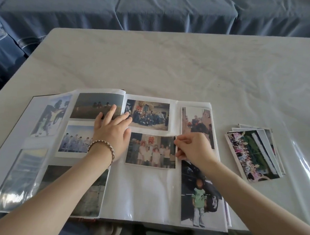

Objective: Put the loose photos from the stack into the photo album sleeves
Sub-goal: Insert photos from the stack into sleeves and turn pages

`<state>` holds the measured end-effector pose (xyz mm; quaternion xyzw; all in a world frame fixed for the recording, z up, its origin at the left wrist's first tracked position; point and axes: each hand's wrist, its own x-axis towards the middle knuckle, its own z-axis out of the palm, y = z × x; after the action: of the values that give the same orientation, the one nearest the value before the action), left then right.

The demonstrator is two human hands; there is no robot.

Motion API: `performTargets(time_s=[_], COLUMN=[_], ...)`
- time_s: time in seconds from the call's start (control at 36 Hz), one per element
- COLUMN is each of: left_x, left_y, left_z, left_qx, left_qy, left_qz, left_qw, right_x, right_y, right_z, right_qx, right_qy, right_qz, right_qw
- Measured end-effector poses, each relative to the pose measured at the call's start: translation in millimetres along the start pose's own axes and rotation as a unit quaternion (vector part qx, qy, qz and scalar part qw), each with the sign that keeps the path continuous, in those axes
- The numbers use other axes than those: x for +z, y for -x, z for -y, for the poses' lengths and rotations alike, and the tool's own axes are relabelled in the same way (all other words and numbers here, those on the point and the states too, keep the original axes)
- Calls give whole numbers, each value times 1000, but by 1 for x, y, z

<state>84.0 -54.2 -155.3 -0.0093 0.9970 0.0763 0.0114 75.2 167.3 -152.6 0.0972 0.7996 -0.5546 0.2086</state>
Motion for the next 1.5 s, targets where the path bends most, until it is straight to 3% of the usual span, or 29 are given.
performTargets(time_s=[0.19,0.42,0.58,0.69,0.78,0.94,1.08,1.22,1.33,1.39,1.5], left_x=[0,1,3,3,3,2,2,1,1,1,1], left_y=[-2,-3,-3,-2,-2,-2,-2,-2,-2,-2,-1], left_z=[1,1,2,2,1,1,1,0,-1,-1,0], left_qx=[2,4,8,10,10,10,7,4,5,5,3], left_qy=[-15,-21,-25,-23,-24,-28,-35,-42,-42,-40,-35], left_qz=[13,15,11,5,6,8,11,16,18,18,14], left_qw=[1000,1000,1000,1000,1000,1000,999,999,999,999,999], right_x=[-8,-9,5,7,8,20,24,21,6,-6,-41], right_y=[8,17,20,16,15,17,19,20,20,21,24], right_z=[-8,-6,-2,1,1,-7,-10,-9,-4,-3,-8], right_qx=[-34,-33,0,34,36,-13,-51,-76,-40,-55,-142], right_qy=[71,85,97,47,21,85,114,119,80,102,263], right_qz=[-51,-25,38,38,11,-77,-100,-88,-23,-66,-225], right_qw=[996,996,995,998,999,993,987,986,996,991,928])
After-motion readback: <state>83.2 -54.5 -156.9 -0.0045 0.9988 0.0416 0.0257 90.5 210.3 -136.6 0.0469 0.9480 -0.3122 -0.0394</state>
